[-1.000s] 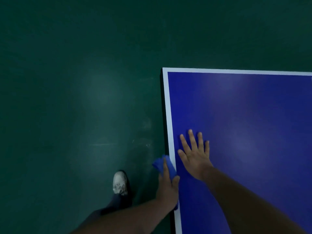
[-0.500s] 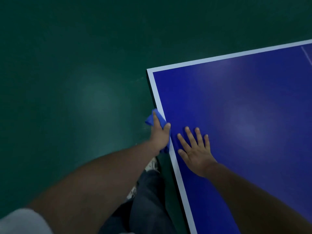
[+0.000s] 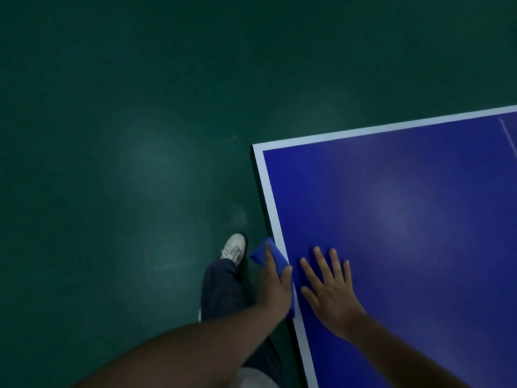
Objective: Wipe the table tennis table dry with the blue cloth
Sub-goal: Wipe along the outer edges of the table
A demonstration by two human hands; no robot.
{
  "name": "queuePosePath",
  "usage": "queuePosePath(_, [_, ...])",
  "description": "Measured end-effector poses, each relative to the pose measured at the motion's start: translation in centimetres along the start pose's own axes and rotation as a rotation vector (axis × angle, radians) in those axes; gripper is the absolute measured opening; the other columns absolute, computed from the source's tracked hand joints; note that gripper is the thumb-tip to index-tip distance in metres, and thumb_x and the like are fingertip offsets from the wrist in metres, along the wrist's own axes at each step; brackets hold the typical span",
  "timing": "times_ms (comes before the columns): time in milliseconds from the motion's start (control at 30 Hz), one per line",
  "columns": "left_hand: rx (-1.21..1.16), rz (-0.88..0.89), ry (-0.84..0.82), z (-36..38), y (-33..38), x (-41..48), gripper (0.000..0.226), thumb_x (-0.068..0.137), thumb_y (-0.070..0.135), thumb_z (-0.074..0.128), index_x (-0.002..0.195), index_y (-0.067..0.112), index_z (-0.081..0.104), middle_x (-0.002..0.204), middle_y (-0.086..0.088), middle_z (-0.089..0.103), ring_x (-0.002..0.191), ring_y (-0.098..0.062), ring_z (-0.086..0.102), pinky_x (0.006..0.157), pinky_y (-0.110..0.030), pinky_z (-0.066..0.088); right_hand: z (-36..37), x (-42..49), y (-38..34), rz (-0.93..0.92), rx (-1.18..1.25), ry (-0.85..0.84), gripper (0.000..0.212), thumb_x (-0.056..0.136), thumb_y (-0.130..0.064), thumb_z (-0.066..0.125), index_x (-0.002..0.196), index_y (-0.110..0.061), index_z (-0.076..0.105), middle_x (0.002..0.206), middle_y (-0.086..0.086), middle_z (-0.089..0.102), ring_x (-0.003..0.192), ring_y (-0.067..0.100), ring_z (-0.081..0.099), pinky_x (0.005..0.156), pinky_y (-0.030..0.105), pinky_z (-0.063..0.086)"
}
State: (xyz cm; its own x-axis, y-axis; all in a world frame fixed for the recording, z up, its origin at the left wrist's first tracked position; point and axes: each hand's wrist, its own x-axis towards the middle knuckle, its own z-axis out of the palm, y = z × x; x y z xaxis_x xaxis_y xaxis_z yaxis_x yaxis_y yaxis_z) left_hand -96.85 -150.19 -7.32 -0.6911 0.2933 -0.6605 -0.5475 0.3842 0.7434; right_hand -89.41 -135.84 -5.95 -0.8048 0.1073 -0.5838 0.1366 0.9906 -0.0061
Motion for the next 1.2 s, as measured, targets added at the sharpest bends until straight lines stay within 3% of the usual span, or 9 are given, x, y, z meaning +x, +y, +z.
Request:
queuePosePath(200, [-0.014,0.028,0.069,-2.2,3.6,6.7,0.073,0.105,0.021,0.046,0.153,0.042,-0.005,0.160,-0.002,0.027,0.140,-0.012,0.034,0.112,-0.028,0.031,-6.9,8.9,-1.6,-0.022,0.224,0.129,0.057,0.104,-0.059,0.011,0.157,-0.041,0.016,0.169,0.007,-0.001,0.154,0.036,-0.006,0.122,0.055,0.005])
queuePosePath(367, [-0.017,0.116,0.070,-5.4,8.1,13.3,0.070,0.106,0.021,0.045,0.158,0.028,-0.001,0.152,0.010,0.023,0.137,-0.011,0.034,0.103,-0.017,0.029,-12.4,19.2,-1.8,0.130,0.186,0.092,0.058,0.093,-0.064,-0.008,0.147,-0.049,-0.025,0.159,-0.002,-0.034,0.149,0.034,-0.028,0.120,0.061,-0.011])
queuePosePath(533, [0.034,0.010,0.185,-8.4,14.7,20.9,0.063,0.106,0.030,0.044,0.160,0.027,0.011,0.142,-0.015,0.047,0.102,-0.021,0.050,0.085,-0.028,0.039,-13.7,20.4,-2.5,0.145,0.196,-0.008,0.055,0.100,-0.062,0.001,0.139,-0.050,-0.036,0.148,-0.005,-0.048,0.144,0.033,-0.037,0.117,0.062,-0.017])
queuePosePath(700, [0.063,0.105,0.165,-9.0,15.2,20.2,0.063,0.106,0.021,0.045,0.160,0.020,0.012,0.142,-0.011,0.045,0.109,-0.013,0.045,0.083,-0.019,0.033,-14.3,20.4,-2.5,0.143,0.234,-0.035,0.055,0.087,-0.067,-0.018,0.132,-0.052,-0.046,0.142,-0.006,-0.056,0.139,0.031,-0.044,0.113,0.062,-0.021])
queuePosePath(833, [0.120,-0.004,0.019,-8.9,13.2,16.3,0.069,0.107,0.028,0.042,0.160,0.024,-0.002,0.151,-0.009,0.041,0.115,-0.017,0.049,0.087,-0.024,0.037,-14.3,20.1,-2.5,0.137,0.233,-0.063,0.063,0.072,-0.071,-0.037,0.131,-0.052,-0.048,0.142,-0.007,-0.057,0.137,0.031,-0.047,0.113,0.062,-0.022])
queuePosePath(933, [0.223,0.040,-0.033,-11.3,15.3,20.2,0.064,0.107,0.029,0.042,0.160,0.023,0.006,0.155,-0.011,0.037,0.129,-0.028,0.048,0.094,-0.024,0.036,-14.7,20.3,-2.5,0.153,0.241,-0.082,0.070,0.067,-0.071,-0.044,0.134,-0.054,-0.044,0.146,-0.008,-0.055,0.137,0.029,-0.049,0.113,0.060,-0.024])
queuePosePath(1000, [0.375,0.097,-0.176,-12.8,16.9,23.6,0.059,0.107,0.028,0.041,0.159,0.021,0.014,0.159,-0.011,0.032,0.139,-0.028,0.040,0.106,-0.026,0.032,-14.8,20.0,-2.5,0.158,0.245,-0.112,0.062,0.080,-0.071,-0.031,0.139,-0.054,-0.038,0.153,-0.006,-0.046,0.138,0.028,-0.048,0.113,0.060,-0.024])
queuePosePath(1133, [0.801,0.146,-0.678,-14.7,18.8,29.5,0.056,0.107,0.033,0.040,0.159,0.023,0.018,0.161,-0.010,0.030,0.143,-0.024,0.036,0.115,-0.030,0.030,-15.5,19.8,-2.5,0.280,0.256,-0.171,0.058,0.105,-0.061,0.018,0.159,-0.043,0.010,0.166,0.006,0.021,0.151,0.038,0.011,0.111,0.061,0.013])
queuePosePath(1200, [0.890,0.145,-0.848,-14.3,20.0,31.0,0.059,0.108,0.035,0.038,0.159,0.028,0.012,0.163,-0.012,0.024,0.145,-0.024,0.032,0.116,-0.030,0.028,-15.2,20.0,-2.7,0.311,0.250,-0.151,0.057,0.104,-0.061,0.024,0.158,-0.041,0.022,0.165,0.005,0.026,0.149,0.038,0.018,0.109,0.059,0.017])
